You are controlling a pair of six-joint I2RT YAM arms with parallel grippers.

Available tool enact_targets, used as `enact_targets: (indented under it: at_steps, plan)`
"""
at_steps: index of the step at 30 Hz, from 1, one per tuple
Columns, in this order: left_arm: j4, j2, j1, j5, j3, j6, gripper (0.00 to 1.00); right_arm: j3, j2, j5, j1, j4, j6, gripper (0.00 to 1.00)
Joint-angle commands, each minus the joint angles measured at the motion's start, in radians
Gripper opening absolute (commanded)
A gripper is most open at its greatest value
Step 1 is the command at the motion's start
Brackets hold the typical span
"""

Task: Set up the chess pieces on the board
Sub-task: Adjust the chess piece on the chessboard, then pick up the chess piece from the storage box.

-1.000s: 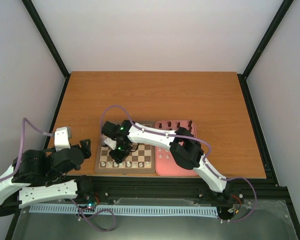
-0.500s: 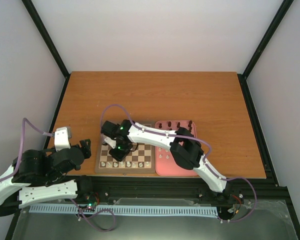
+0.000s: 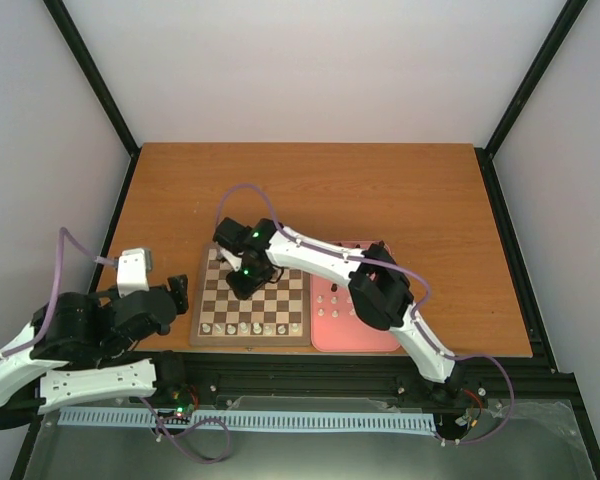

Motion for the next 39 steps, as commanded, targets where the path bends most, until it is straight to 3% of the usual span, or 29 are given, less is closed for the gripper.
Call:
enact_targets:
  at_steps: [1, 6, 8, 18, 27, 36, 39]
  plan:
    - [0.053, 0.062, 0.006, -0.012, 0.067, 0.087, 1.00, 0.016, -0.119, 0.081, -0.028, -0.024, 0.015, 0.50]
    - [0.131, 0.106, 0.006, 0.034, 0.068, 0.148, 1.00, -0.099, -0.259, 0.155, -0.078, -0.056, 0.035, 0.76]
    - [0.161, 0.108, 0.006, 0.050, 0.059, 0.164, 1.00, -0.171, -0.329, 0.196, -0.098, -0.062, 0.051, 0.98]
    - [0.191, 0.088, 0.006, 0.020, 0.084, 0.221, 1.00, -0.516, -0.647, 0.289, -0.168, -0.174, 0.166, 1.00]
    - [0.247, 0.164, 0.005, 0.060, 0.066, 0.276, 1.00, -0.895, -0.934, 0.211, -0.337, -0.139, 0.313, 0.76]
    - [0.281, 0.174, 0.006, 0.070, 0.058, 0.292, 1.00, -1.031, -0.880, 0.097, -0.417, -0.013, 0.292, 0.49]
    - [0.265, 0.171, 0.006, 0.064, 0.064, 0.277, 1.00, -1.049, -0.844, 0.095, -0.440, 0.025, 0.276, 0.45]
